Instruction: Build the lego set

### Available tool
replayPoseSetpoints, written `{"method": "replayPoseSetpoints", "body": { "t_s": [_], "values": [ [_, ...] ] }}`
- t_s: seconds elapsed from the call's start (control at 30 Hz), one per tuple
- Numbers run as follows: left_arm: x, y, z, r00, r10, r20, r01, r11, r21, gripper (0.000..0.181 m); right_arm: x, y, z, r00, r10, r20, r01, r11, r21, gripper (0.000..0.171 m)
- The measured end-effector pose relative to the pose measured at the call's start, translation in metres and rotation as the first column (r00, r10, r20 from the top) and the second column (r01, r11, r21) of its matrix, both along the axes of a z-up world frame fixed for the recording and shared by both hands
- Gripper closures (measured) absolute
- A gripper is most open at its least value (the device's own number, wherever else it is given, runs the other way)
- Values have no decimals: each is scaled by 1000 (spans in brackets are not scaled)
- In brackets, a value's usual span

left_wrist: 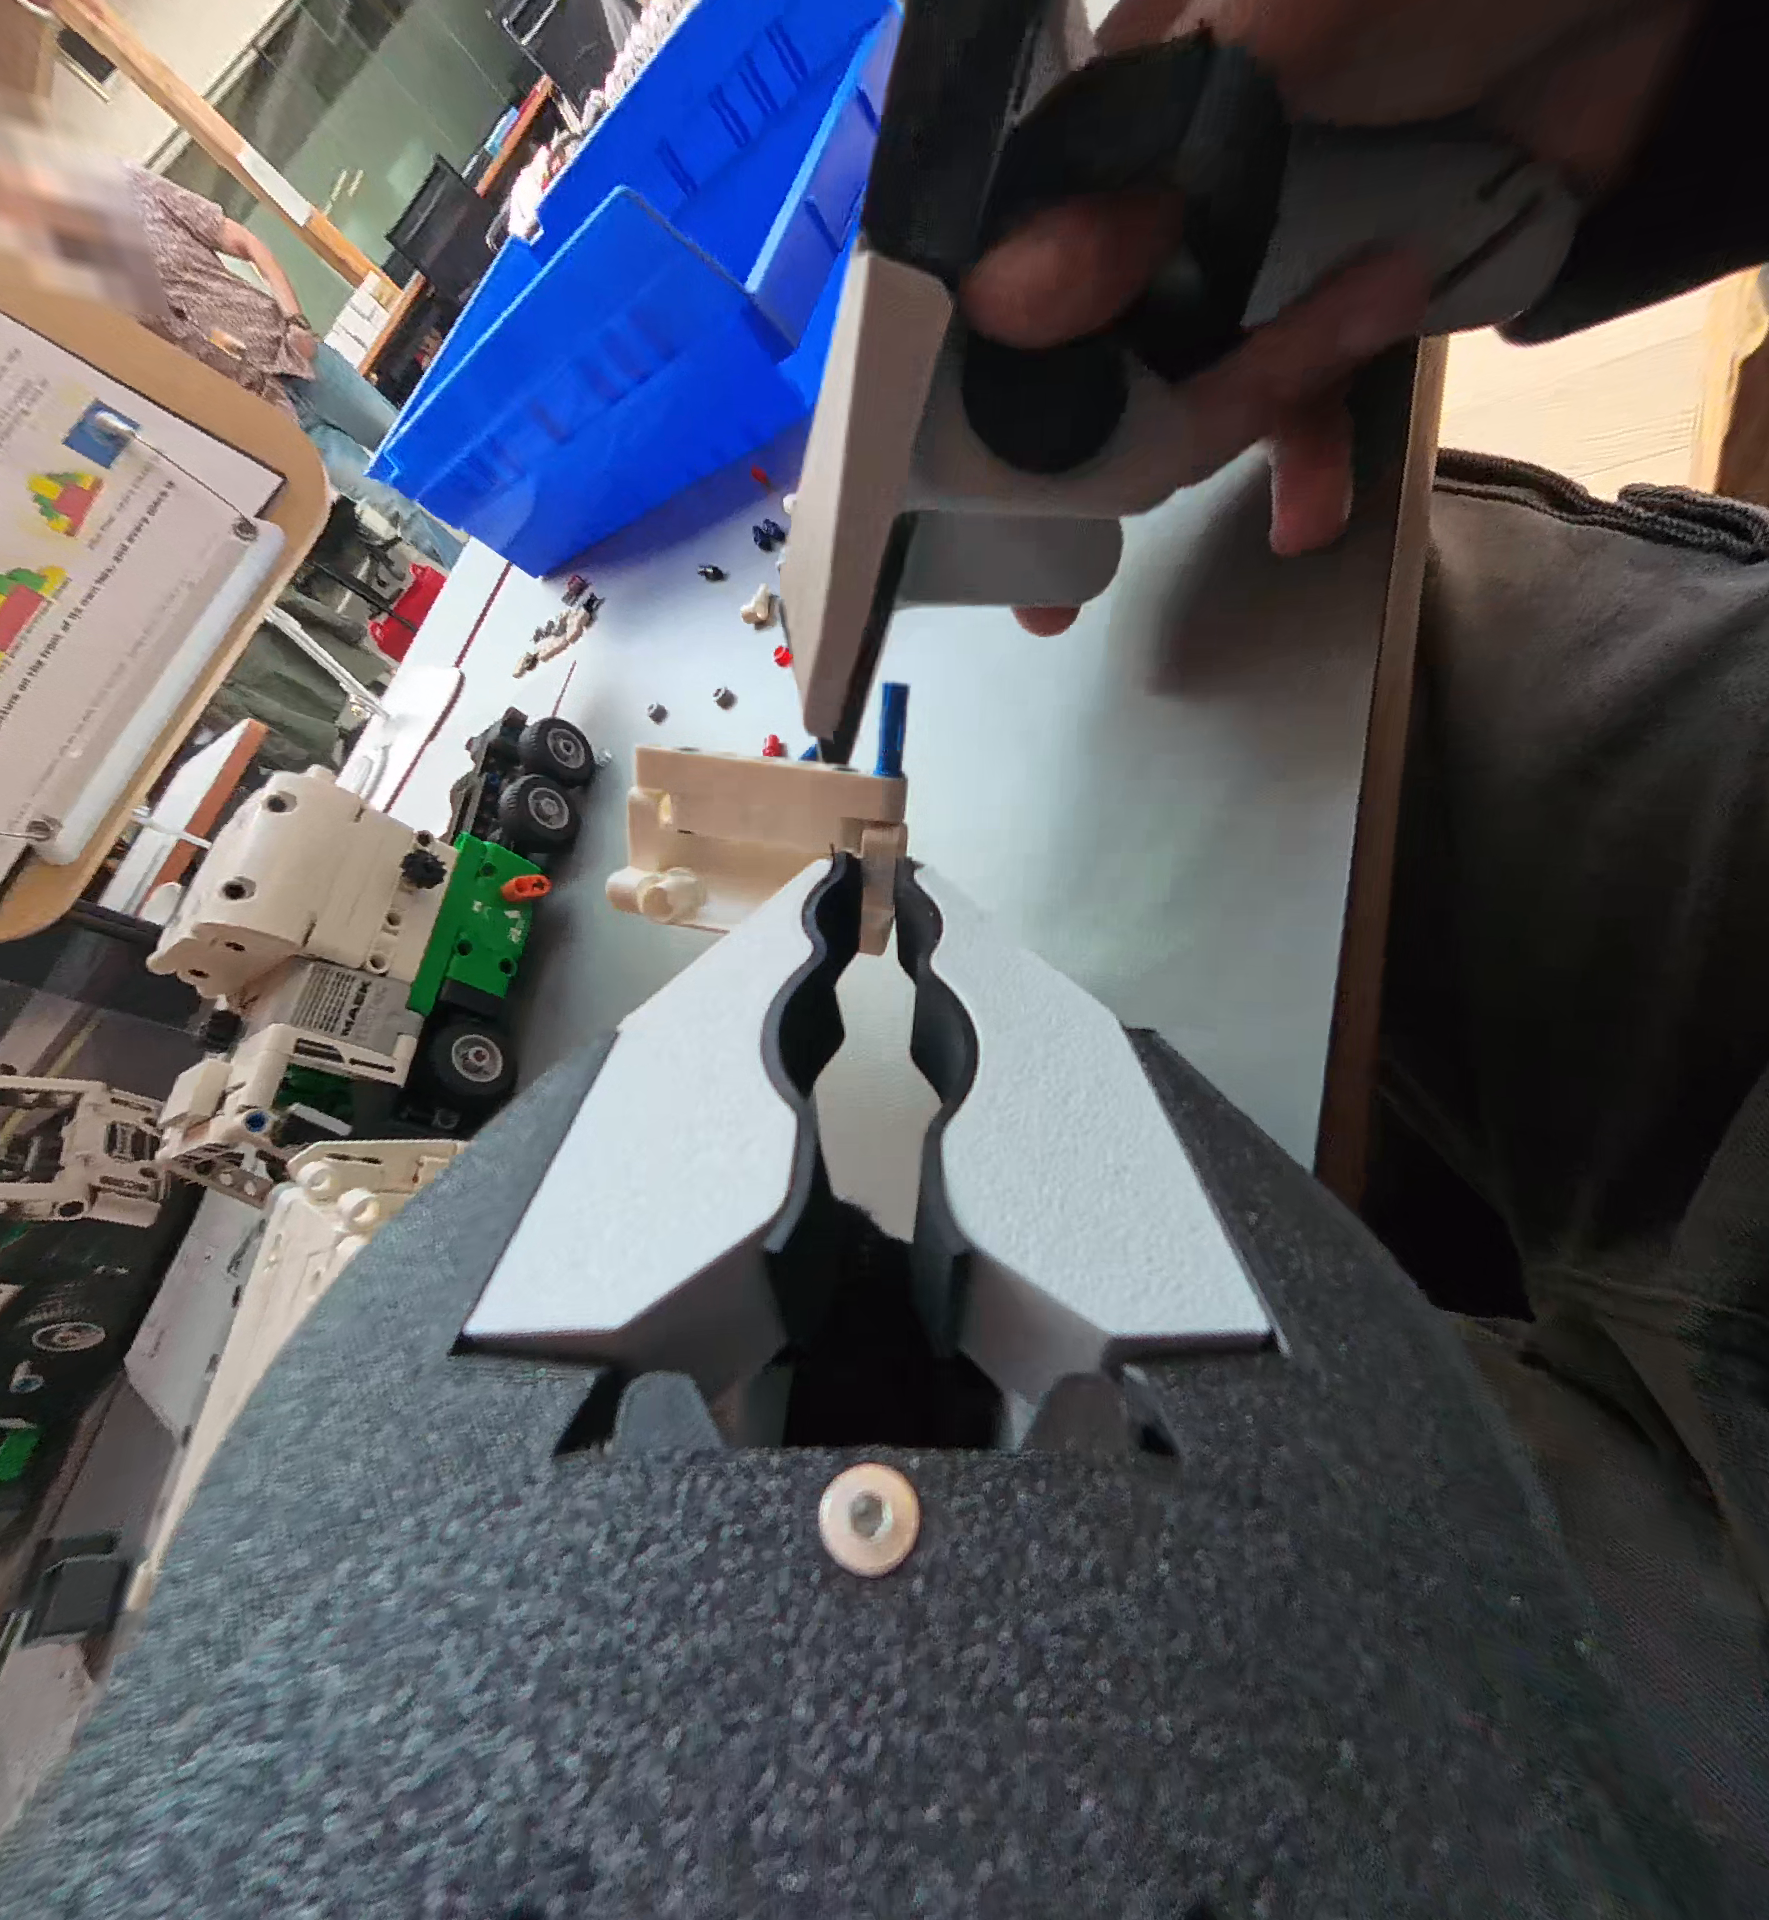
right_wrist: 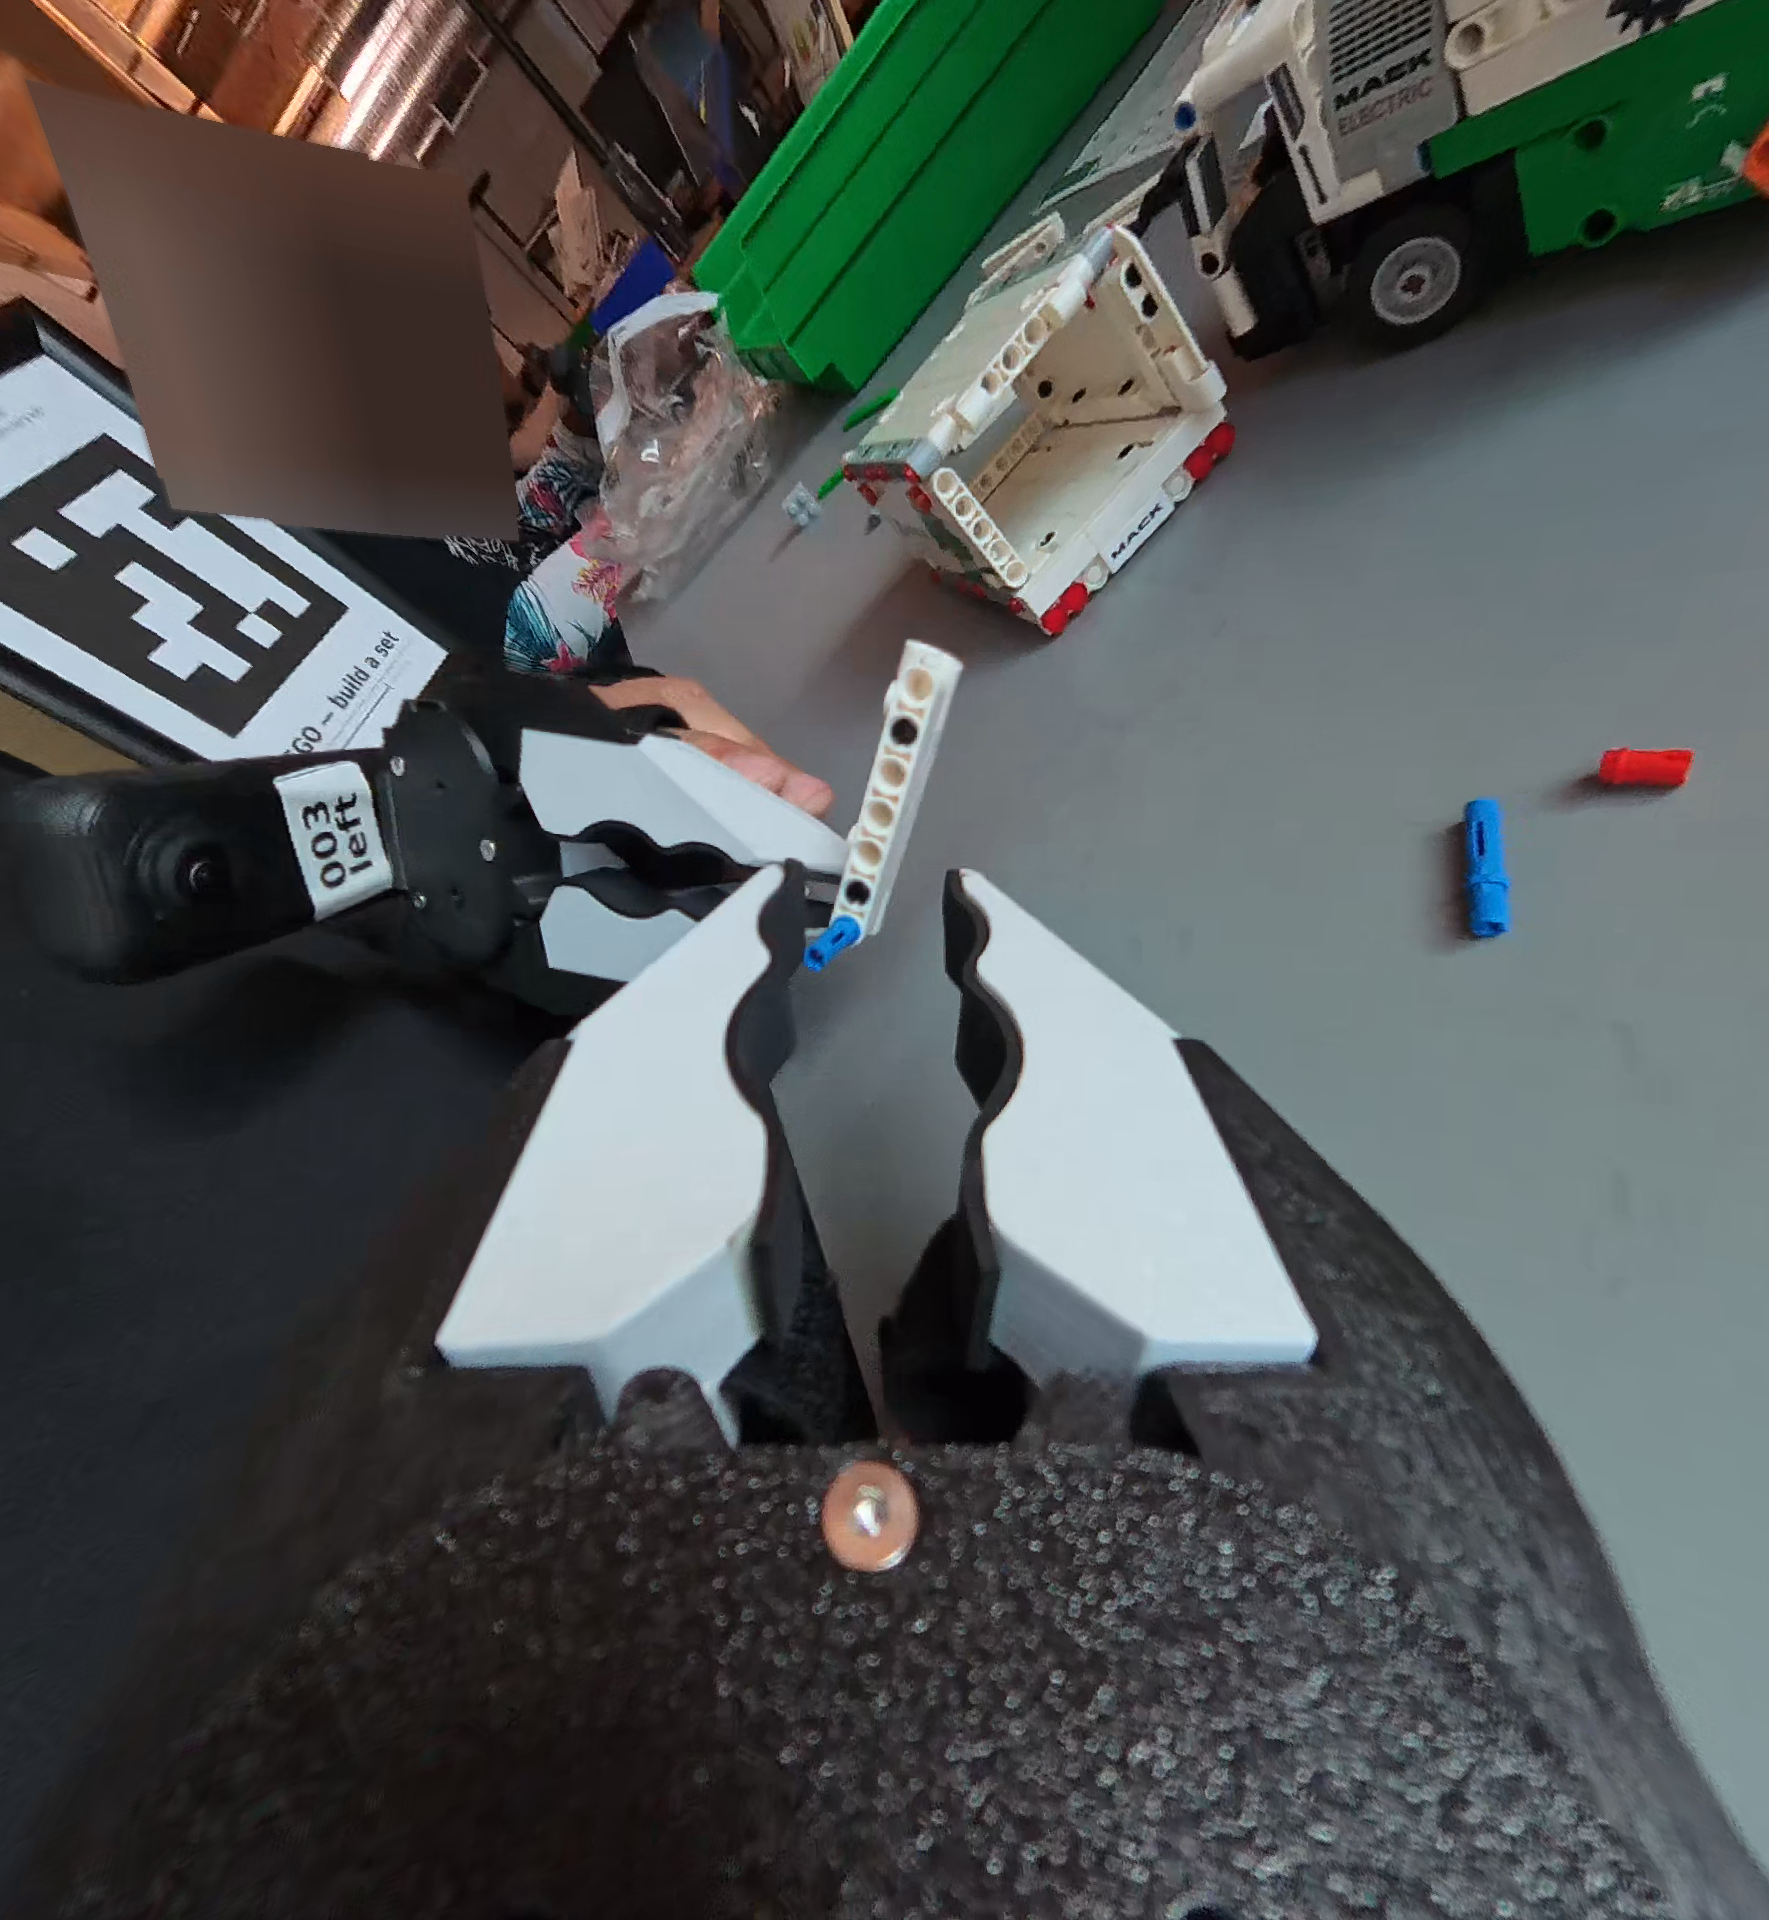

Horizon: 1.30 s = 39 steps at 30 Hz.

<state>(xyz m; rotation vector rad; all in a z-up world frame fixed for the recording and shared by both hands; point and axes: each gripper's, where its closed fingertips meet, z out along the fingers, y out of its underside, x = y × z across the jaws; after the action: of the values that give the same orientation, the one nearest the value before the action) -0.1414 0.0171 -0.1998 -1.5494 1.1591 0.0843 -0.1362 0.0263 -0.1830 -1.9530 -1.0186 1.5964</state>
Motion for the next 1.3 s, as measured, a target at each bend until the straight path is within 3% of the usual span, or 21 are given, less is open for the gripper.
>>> {"method": "replayPoseSetpoints", "body": {
  "t_s": [0.07,0.13,0.23,0.33,0.4,0.47,0.53,0.63,0.73,0.87,1.0,1.13,1.23,1.3],
  "values": [
    [4,-2,-3,999,-4,-38,5,1000,25,177,-6,-5,-3,1000,12,28,-14,999,51,146],
    [5,-2,-3,998,-1,-55,4,999,46,177,-7,-4,-9,997,-13,70,6,995,99,163],
    [7,-4,-3,999,-29,-23,29,1000,9,175,-6,-5,-11,997,-13,79,4,994,112,165],
    [3,-10,25,970,-75,231,89,995,-53,169,-3,-8,-4,999,7,36,-11,993,121,165],
    [-8,-6,51,862,-41,505,133,980,-147,166,-4,-9,1,1000,12,0,-12,995,99,165],
    [-15,3,62,701,62,711,210,934,-288,155,-7,-12,13,997,15,-70,-9,995,95,165],
    [-12,5,64,590,121,799,324,871,-371,146,-11,-17,25,989,21,-148,-7,995,96,165],
    [-9,6,65,498,168,851,418,813,-405,154,-18,-22,24,990,25,-142,-5,990,140,165],
    [-9,6,64,487,174,856,443,795,-414,169,-20,-23,24,989,30,-147,-11,992,127,165],
    [-4,3,62,506,163,847,460,780,-424,172,-20,-24,23,990,30,-140,-10,990,138,165],
    [-4,-3,68,475,127,871,513,764,-391,173,-20,-28,27,985,57,-164,-34,990,136,164],
    [-11,-8,72,486,72,871,538,761,-363,173,-11,-17,28,987,61,-148,-35,985,170,148],
    [-24,-5,72,517,52,854,489,801,-345,172,12,35,11,994,-111,16,99,935,341,153],
    [-30,-3,75,477,65,877,497,803,-329,173,29,67,-20,951,-212,225,81,874,479,151]
  ]
}}
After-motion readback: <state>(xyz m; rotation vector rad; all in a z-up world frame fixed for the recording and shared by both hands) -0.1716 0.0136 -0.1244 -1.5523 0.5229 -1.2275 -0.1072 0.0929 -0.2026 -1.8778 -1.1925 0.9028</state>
